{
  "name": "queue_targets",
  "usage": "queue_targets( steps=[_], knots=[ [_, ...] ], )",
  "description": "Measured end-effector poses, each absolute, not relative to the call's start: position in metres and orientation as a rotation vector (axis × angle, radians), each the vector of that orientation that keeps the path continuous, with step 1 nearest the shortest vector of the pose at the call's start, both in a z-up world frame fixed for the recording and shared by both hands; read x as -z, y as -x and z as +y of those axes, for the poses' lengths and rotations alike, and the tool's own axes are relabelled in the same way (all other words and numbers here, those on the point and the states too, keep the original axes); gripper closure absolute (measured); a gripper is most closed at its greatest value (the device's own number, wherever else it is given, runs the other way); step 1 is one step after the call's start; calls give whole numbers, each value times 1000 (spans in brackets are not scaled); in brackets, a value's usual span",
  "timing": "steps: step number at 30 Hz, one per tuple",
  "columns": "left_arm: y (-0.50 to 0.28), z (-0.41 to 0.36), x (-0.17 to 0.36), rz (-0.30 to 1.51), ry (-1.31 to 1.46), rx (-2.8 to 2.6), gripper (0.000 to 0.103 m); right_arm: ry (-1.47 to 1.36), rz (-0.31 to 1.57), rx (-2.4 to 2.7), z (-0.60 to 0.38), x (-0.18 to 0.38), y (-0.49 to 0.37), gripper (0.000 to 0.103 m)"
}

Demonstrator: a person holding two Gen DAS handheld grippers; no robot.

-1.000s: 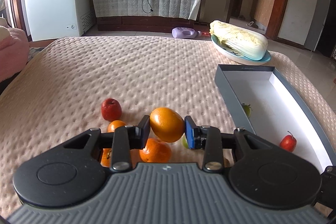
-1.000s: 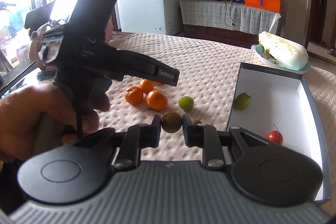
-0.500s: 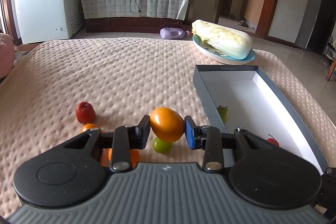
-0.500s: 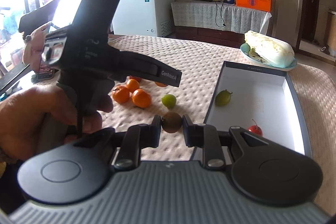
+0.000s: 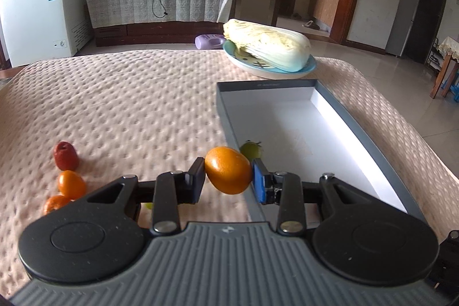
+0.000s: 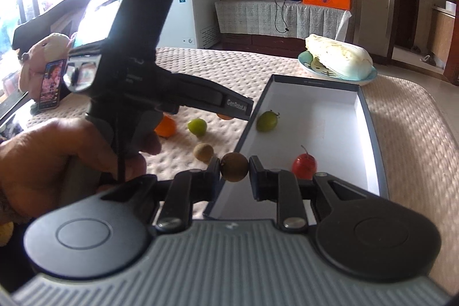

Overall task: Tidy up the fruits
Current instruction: 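Carry the orange and kiwi over the grey box lid with both tools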

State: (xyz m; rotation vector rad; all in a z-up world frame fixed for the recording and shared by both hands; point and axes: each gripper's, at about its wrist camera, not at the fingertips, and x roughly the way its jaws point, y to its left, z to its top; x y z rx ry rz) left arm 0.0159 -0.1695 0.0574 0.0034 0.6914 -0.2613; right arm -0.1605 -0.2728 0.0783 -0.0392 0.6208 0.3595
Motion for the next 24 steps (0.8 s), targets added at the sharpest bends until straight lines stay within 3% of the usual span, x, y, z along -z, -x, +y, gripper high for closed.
queue_targets(
  steps=[24],
  knots=[
    [-30,-209,-58,640,11,279,63,11,633,-298,-309,-77,170,79]
  ],
)
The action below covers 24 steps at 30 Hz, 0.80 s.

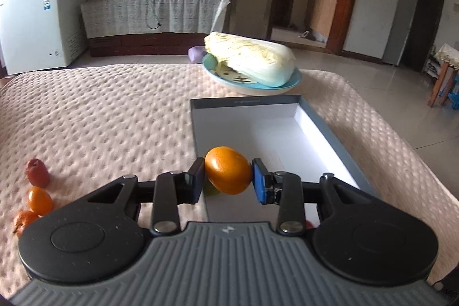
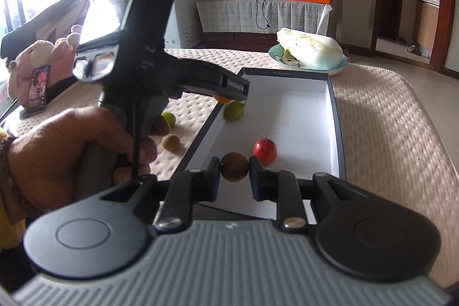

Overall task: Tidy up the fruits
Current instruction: 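Carry the orange and kiwi over the grey box lid with both tools, then open the left tool to drop the orange into the box lid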

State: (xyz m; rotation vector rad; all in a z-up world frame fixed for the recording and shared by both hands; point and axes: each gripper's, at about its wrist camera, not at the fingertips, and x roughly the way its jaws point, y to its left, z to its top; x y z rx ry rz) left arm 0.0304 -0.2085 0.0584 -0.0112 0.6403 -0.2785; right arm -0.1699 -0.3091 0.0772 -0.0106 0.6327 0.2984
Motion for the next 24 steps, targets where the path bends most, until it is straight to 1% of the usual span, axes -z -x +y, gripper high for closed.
queue_targets(
  steps=[12,24],
  knots=[
    [-34,-232,-39,712,-26,346,63,-1,646,-268,-316,-75,166,79],
    [-28,-231,-46,673,-47,364,61,-10,651,-260,-315,-73,163,79]
  ],
)
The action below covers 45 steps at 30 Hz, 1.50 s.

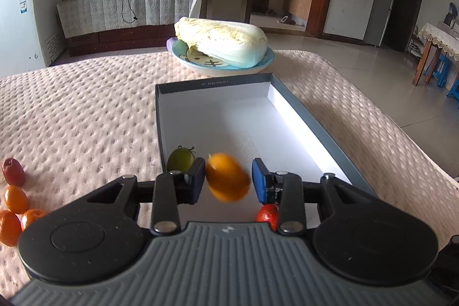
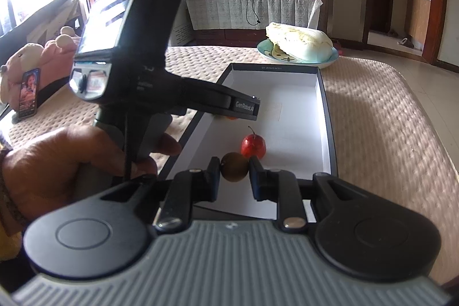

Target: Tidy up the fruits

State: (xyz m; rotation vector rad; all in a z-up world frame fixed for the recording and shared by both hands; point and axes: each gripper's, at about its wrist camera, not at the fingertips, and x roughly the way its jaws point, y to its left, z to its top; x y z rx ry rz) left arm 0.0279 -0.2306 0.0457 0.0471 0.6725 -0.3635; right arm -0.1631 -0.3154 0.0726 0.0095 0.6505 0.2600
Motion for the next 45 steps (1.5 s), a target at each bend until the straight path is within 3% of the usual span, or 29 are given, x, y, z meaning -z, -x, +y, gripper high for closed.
queue_targets(
  steps=[4,29,39,45],
  knots=[
    [-23,-229,-49,656,-48,375,45,-13,655,-255,-314,-71,160,79],
    [12,-167,-70,630,-50,303,44,-51,644,-176,-313,-67,139,78],
    [60,-121,-90,615,-72,256,44,-83,649,-184,-304,-65,128,78],
    [89,-91,-90,635,-42,226,32,-89,655,-192,-298,-64,124,78]
  ],
)
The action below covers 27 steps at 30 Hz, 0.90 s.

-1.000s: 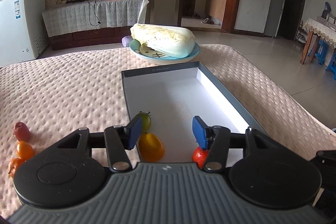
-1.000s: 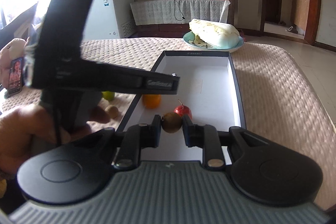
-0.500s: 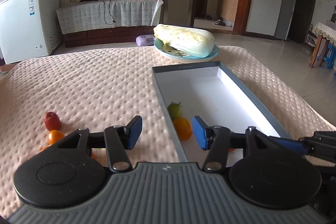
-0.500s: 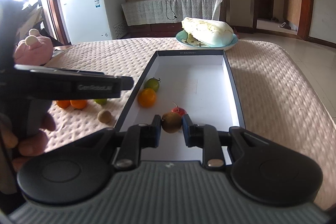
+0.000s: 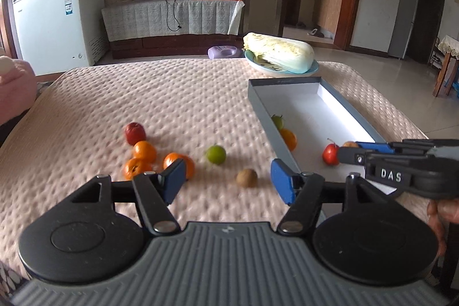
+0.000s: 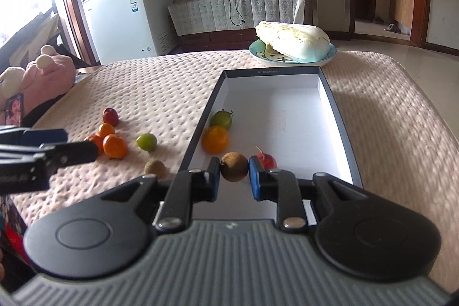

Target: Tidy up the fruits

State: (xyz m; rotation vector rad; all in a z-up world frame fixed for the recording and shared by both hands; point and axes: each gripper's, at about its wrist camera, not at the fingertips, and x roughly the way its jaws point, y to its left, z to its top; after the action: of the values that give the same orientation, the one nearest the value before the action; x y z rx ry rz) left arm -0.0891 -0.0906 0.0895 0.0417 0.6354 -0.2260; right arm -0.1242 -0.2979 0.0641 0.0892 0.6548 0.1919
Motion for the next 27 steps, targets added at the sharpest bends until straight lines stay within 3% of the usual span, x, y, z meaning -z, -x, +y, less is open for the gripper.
queue_targets(
  steps=[12,16,23,26,27],
  knots=[
    [73,-61,-72,646,-7,129,32,-79,682,-161,-288,-57,117,77],
    [77,-49,-76,578,19,109,18,-96,681,-145,-288,-56,115,77],
    [68,-24,-79,617,90,105,18,-99,665,-124,-284,-57,113,77],
    [66,-17,-80,625,79,88,18,-106,652,-113,-284,-59,113,63],
    [67,-16,-80,623,67,81,18,-107,643,-111,-283,-60,113,63]
  ],
)
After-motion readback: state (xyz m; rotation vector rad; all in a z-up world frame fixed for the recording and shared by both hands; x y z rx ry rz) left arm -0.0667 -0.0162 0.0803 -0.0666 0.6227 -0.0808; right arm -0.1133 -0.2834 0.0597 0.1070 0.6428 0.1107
